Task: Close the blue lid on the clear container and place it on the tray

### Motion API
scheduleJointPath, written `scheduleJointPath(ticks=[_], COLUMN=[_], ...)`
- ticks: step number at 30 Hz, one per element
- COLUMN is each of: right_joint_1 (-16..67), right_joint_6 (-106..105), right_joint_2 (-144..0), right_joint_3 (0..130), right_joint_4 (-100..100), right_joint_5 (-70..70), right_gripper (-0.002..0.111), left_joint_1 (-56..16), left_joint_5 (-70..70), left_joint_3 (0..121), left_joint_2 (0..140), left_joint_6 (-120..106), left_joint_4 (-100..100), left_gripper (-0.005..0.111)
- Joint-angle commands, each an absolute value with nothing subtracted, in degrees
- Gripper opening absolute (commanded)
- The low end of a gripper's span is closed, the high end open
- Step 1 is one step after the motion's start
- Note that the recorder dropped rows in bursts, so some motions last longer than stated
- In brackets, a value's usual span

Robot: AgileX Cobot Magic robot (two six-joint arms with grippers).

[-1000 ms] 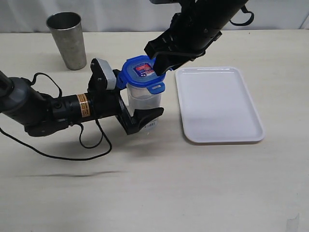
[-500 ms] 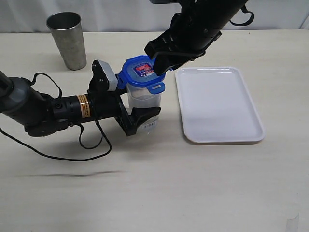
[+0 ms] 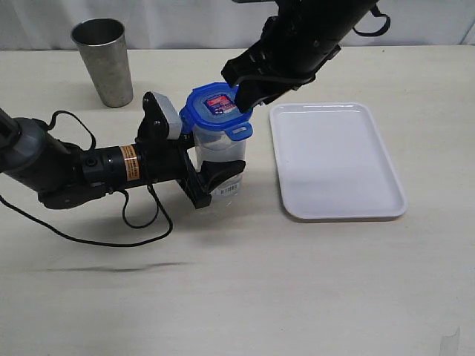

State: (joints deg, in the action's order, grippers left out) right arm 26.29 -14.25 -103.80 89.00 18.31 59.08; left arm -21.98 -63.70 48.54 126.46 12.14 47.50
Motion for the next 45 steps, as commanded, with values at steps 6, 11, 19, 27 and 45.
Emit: scheduleJointPath(ticks=[6,11,19,27,45], right_joint_1=[26.06,24.47,23.80,23.80,23.80], right_joint_6=[-13.69,-13.69,-19.82,-20.19,-27.27], right_joint_2=[-103.44,-106.57,-108.59,-111.34,-116.87], right_joint_3=[94.59,94.59,94.48,94.48,94.48], right_joint_4=[17.95,17.25,24.77,25.06,36.78], right_joint_5=[61.82,66.96,66.44,66.09,68.95], right_gripper=[0.043,0.049,0.046,0.044,0.044], left_joint_1=[-22.06,-22.06,-22.06,-22.06,-22.06], left_joint_5=[-59.97,-60.17,-59.93,-60.31,-60.70], left_joint_3=[48.82,48.82,48.82,48.82,48.82], left_joint_2=[126.67,126.67,126.67,126.67,126.67], left_joint_6=[12.29,12.29,12.29,12.29,12.29], left_joint_4=[51.92,54.04,53.56,53.30,54.27], left_gripper=[0.000,0.000,0.000,0.000,0.000])
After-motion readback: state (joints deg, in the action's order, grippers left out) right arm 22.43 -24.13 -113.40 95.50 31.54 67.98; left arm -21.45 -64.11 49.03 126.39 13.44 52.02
